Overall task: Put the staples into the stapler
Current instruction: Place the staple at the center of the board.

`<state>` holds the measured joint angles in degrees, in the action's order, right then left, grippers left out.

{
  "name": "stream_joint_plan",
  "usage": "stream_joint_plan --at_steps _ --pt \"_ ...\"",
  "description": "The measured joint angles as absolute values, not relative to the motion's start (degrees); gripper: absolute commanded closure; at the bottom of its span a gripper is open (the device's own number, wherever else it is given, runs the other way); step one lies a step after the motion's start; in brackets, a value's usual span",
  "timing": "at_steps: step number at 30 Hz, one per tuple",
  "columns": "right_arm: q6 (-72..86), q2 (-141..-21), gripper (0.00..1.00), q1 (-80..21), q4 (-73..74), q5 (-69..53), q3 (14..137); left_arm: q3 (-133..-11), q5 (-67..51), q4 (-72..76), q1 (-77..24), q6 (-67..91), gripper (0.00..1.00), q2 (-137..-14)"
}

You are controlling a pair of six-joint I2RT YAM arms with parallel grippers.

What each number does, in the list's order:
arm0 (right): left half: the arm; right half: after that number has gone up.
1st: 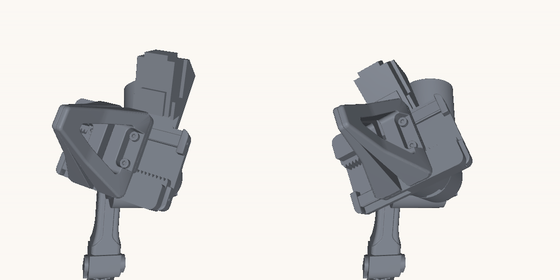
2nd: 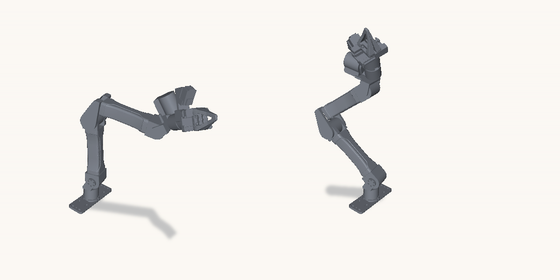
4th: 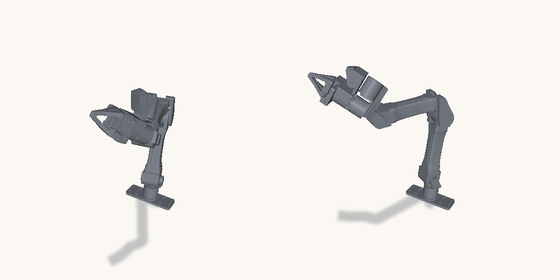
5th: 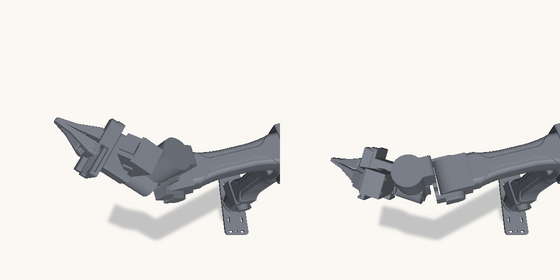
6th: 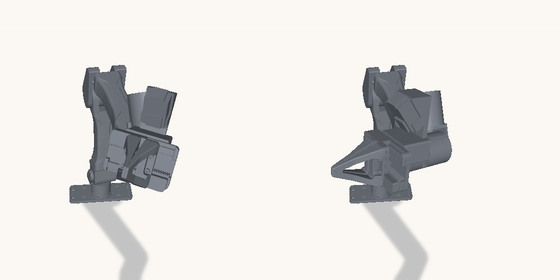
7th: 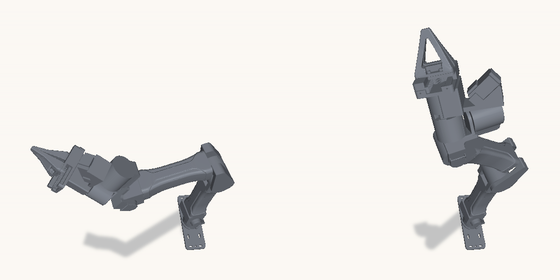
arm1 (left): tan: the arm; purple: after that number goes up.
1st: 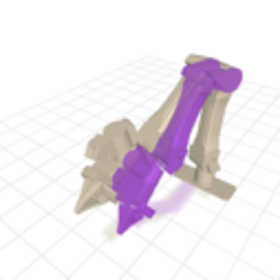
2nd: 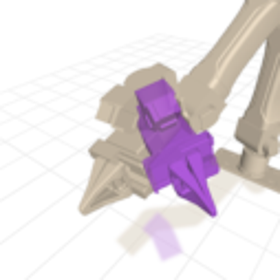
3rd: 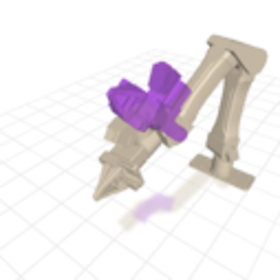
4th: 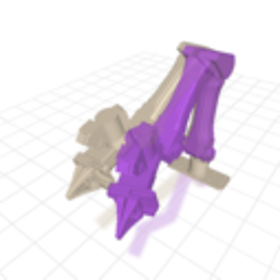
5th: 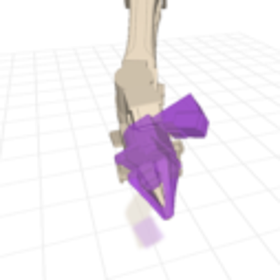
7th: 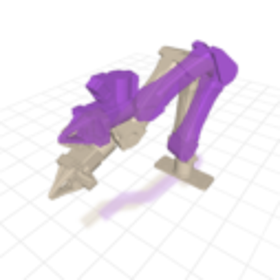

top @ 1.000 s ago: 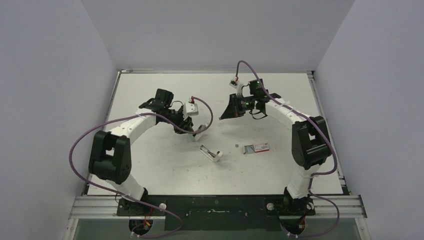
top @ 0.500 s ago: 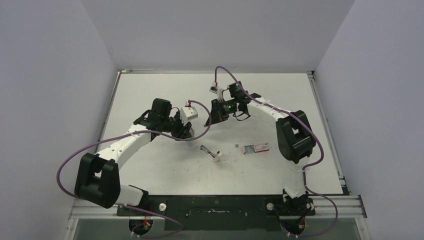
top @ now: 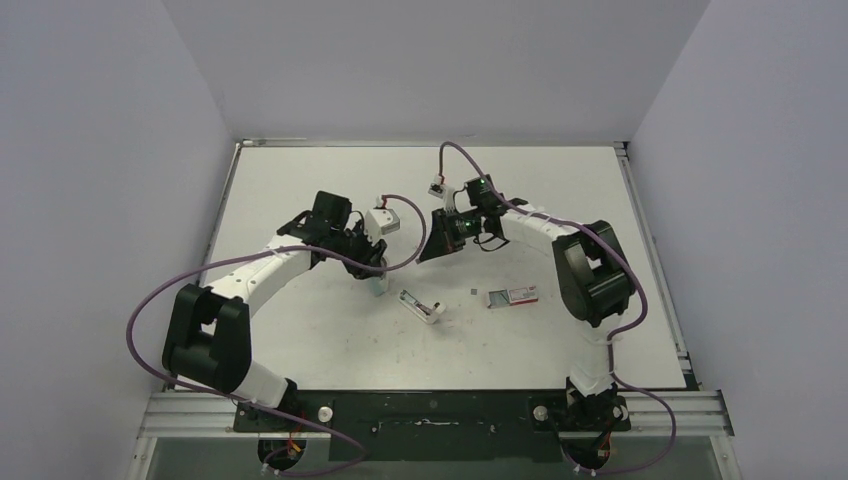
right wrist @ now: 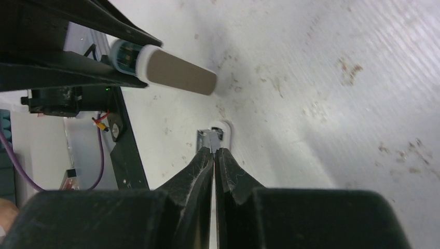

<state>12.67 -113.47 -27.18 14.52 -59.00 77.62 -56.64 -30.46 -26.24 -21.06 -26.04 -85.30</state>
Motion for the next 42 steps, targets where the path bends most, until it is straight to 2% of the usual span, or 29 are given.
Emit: stream_joint_plan --at_steps 17,21,23,29,36,39,42 --pt "13.50 -113.40 0.95 -20.32 11.73 -55.53 68.90 -63.18 -27.35 -36.01 -24.40 -32.23 1.00 -86.00" --pt "13.02 -113.40 0.89 -18.28 12.19 -55.24 65.95 -64.60 -26.44 -38.46 -25.89 -33.54 1.00 -86.06" --pt "12.40 -113.40 0.81 -17.52 12.64 -54.92 65.10 -66.13 -26.26 -39.72 -26.41 -34.04 1.00 -86.35" --pt "9.30 -113.40 0.49 -16.51 14.13 -54.24 64.55 -70.57 -26.57 -42.17 -27.24 -36.21 1.00 -87.13" --pt "4.58 -109.62 0.21 -16.58 14.63 -51.42 64.23 -72.69 -28.53 -44.34 -27.44 -37.32 1.00 -87.29" --pt "3.11 -107.28 0.14 -16.58 14.90 -49.58 64.25 -73.19 -30.04 -44.36 -27.46 -37.32 1.00 -87.29" --pt "2.33 -104.53 0.12 -16.56 14.81 -48.69 64.38 -73.87 -31.35 -44.42 -27.66 -37.23 1.00 -87.31"
